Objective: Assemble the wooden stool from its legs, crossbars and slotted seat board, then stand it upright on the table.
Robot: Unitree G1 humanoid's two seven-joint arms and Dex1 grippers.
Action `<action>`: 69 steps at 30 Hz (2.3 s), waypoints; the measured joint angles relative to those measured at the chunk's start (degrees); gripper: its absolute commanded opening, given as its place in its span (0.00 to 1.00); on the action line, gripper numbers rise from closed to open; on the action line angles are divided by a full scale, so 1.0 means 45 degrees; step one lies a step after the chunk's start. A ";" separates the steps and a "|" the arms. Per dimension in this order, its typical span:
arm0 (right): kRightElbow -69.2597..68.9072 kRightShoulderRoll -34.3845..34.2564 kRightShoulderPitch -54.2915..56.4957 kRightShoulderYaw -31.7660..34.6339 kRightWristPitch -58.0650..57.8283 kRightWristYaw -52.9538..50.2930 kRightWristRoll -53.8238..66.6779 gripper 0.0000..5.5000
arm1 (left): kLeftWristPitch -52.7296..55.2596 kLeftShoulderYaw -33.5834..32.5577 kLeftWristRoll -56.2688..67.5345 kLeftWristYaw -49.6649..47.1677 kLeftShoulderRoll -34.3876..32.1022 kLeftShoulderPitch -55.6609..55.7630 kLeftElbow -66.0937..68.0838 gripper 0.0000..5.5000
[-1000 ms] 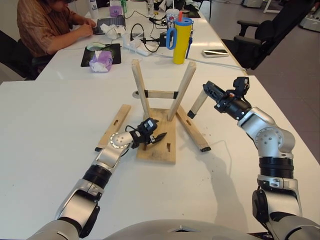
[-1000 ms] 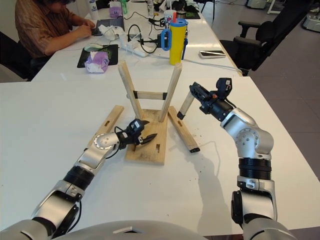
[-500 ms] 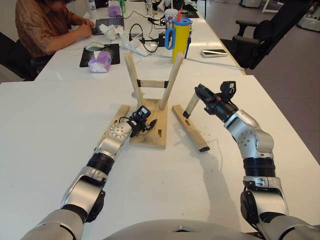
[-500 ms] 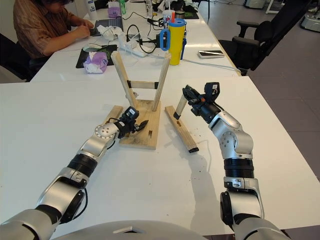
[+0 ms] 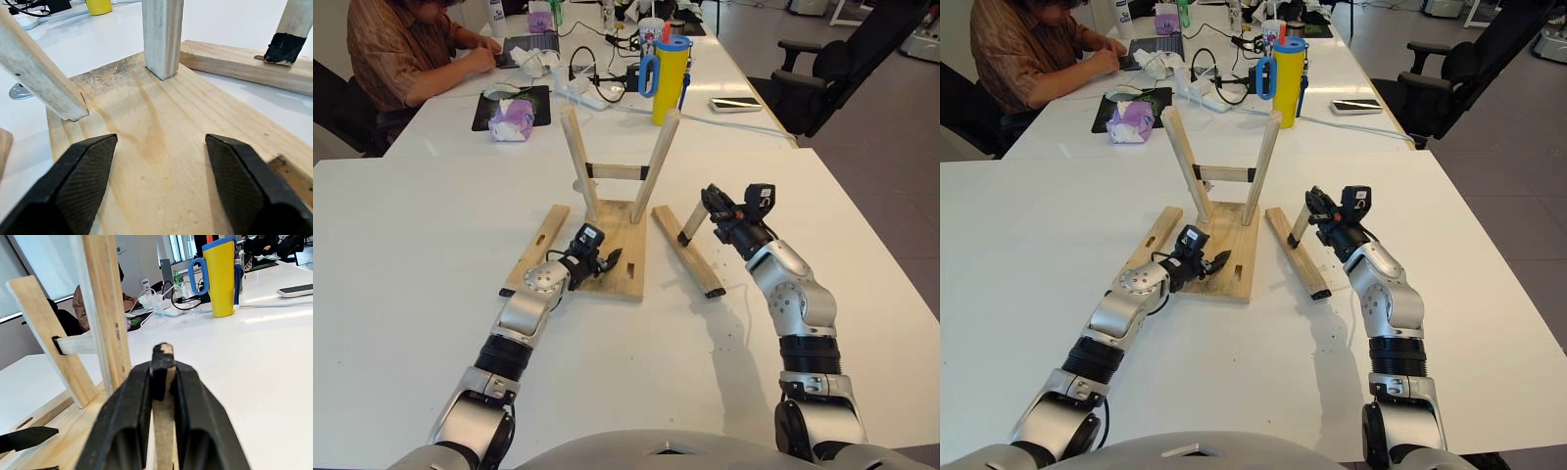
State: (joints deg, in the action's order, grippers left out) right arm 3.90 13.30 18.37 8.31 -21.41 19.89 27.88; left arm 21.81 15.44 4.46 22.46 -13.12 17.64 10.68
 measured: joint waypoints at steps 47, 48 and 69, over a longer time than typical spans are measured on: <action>-0.0254 -0.1186 -0.0556 -0.1379 0.1160 -0.1700 -0.2729 0.08 | 0.0654 -0.0018 0.0002 -0.0316 0.0245 -0.0066 -0.0291 0.61; -0.0643 -0.1303 -0.0846 -0.1621 0.1147 -0.2057 -0.3113 0.08 | 0.0749 -0.0018 0.0002 -0.0318 0.0247 -0.0113 -0.0371 0.61; -0.1508 -0.1633 -0.2352 -0.2558 0.1960 -0.2175 -0.4170 0.08 | 0.1411 0.0076 0.0001 -0.0314 0.0313 -0.0723 -0.0926 0.61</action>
State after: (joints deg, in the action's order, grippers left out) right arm -2.89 5.95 7.78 -3.19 -12.59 10.10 9.11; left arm 28.16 15.79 4.46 21.05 -11.72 14.39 6.51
